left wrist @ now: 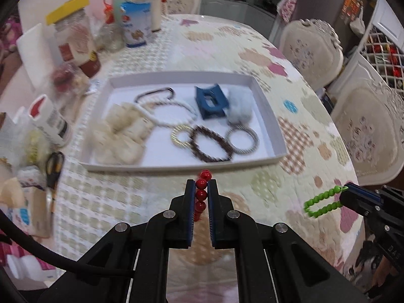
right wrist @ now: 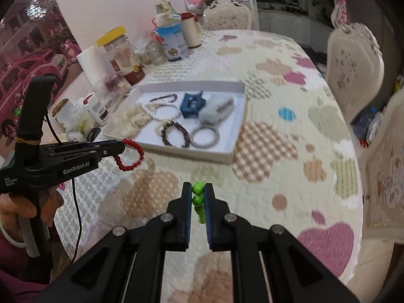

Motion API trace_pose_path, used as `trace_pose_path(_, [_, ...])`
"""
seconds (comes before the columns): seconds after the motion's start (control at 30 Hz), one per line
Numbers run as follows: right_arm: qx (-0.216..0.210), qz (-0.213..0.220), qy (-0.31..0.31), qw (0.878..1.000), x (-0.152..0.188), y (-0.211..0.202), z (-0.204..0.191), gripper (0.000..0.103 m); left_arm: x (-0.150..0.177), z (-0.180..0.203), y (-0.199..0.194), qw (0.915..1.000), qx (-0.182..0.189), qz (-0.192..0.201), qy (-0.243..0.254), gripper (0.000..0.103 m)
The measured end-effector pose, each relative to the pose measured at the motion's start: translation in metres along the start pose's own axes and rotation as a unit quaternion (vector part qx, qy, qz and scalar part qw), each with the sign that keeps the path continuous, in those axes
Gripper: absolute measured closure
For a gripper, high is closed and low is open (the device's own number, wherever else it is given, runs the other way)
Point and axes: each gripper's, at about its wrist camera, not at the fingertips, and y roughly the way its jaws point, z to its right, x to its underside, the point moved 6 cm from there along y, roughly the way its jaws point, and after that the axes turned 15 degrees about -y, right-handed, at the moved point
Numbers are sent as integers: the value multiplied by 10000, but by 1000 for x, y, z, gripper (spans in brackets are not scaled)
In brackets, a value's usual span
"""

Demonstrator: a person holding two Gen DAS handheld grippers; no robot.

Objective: Organize jewelry
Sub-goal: 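Carry the red bracelet into the tray with the left while the right carries the green bracelet there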

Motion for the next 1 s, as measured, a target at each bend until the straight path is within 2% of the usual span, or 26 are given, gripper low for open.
trace_pose_path(0.37, [-121,92,-491,9987,-51,16,-22,94,-33,-22,-6,9989,-289,314,-182,103])
trace_pose_path(1.0, [-419,-28,-889,9952,-98,61,-30,94,-71,-36,14,9973,-545,324,-376,103])
